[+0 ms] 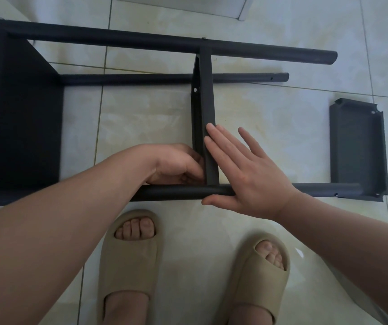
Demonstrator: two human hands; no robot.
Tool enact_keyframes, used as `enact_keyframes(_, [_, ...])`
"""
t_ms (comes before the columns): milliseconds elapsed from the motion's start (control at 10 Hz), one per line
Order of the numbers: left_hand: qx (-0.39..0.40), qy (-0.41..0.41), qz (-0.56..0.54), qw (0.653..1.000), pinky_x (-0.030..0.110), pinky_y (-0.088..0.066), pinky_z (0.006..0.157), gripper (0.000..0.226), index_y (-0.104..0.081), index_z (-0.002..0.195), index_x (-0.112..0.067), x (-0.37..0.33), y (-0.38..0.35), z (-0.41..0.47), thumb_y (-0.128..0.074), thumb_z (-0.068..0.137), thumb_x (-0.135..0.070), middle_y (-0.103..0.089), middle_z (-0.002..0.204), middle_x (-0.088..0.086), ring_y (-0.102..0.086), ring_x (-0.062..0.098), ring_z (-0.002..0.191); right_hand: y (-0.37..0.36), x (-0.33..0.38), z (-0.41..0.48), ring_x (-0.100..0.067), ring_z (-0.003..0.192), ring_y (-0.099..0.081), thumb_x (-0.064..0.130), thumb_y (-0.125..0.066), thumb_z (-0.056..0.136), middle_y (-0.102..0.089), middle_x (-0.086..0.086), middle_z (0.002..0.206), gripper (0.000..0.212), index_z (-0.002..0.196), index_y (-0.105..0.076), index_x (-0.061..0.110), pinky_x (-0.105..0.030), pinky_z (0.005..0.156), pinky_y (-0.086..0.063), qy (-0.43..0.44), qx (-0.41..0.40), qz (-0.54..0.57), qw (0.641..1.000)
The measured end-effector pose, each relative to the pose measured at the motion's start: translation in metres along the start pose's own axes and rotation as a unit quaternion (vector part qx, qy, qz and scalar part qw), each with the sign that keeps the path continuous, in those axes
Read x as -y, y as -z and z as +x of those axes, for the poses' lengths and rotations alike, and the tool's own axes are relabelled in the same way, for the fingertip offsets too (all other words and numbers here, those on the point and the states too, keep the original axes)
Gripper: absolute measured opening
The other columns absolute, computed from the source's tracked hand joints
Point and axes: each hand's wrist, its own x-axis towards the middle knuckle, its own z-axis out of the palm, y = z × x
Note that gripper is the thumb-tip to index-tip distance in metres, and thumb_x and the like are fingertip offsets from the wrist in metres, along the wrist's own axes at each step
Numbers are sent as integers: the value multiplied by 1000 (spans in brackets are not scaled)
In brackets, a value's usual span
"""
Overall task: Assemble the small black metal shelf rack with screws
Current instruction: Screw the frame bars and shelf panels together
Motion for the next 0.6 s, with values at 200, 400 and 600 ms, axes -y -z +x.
enact_keyframes(200, [-7, -19, -6, 1000, 34, -55, 76, 20, -61, 108, 9, 2, -2, -1, -54, 89, 12, -61, 90, 22, -65, 27, 79, -1, 0, 0, -32, 153, -23, 74, -44, 92, -24, -20, 163, 100, 153, -34, -5, -56, 122, -23, 1, -1, -1, 1000])
enact_keyframes(400, [-2, -34, -24, 999, 29, -58, 69, 29, -57, 117, 15, 3, -2, -2, -53, 87, 16, -66, 82, 18, -69, 24, 72, 0, 0, 0, -32, 153, -24, 74, -43, 92, -24, -20, 163, 99, 152, -35, -4, -56, 122, -23, 2, -3, -4, 1000])
enact_keyframes(600, [15, -19, -24, 999, 24, -54, 61, 16, -65, 88, 1, 4, -3, -2, -51, 92, 7, -68, 74, 11, -68, 18, 67, 0, 1, 0, -32, 153, -22, 73, -45, 92, -22, -20, 164, 99, 153, -33, -5, -55, 123, -22, -2, 7, 9, 1000])
